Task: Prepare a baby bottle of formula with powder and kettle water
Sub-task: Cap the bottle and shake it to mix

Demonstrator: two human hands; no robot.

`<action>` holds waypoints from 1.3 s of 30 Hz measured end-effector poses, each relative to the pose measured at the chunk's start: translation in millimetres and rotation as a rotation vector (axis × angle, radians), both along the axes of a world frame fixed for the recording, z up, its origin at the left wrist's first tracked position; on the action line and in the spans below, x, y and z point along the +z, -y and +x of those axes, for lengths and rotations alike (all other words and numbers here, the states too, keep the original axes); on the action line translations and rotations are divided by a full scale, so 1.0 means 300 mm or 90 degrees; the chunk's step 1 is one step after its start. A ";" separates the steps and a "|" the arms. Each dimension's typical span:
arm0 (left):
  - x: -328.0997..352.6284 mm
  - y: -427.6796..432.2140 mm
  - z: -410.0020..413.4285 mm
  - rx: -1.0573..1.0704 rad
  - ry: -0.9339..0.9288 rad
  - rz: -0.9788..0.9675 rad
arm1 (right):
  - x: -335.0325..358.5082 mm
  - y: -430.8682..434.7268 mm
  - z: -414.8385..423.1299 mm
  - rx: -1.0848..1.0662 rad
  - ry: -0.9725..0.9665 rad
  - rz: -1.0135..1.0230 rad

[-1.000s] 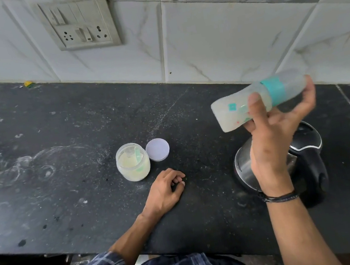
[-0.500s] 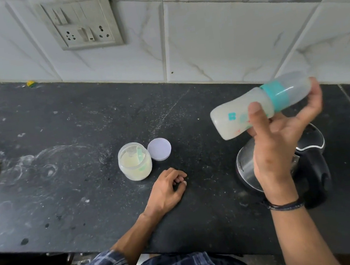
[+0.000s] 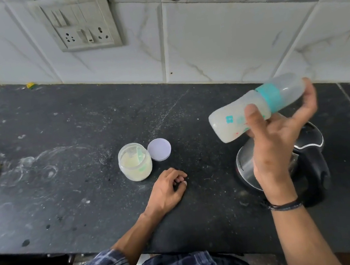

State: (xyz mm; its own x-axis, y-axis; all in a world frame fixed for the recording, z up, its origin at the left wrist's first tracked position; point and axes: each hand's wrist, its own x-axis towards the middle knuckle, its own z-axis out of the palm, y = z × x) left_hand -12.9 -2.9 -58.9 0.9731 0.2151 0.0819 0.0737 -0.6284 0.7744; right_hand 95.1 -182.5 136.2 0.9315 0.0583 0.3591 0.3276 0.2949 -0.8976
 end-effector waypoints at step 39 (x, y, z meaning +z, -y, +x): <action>-0.022 -0.003 0.004 0.003 0.003 0.001 | -0.023 -0.052 -0.004 0.013 0.039 0.038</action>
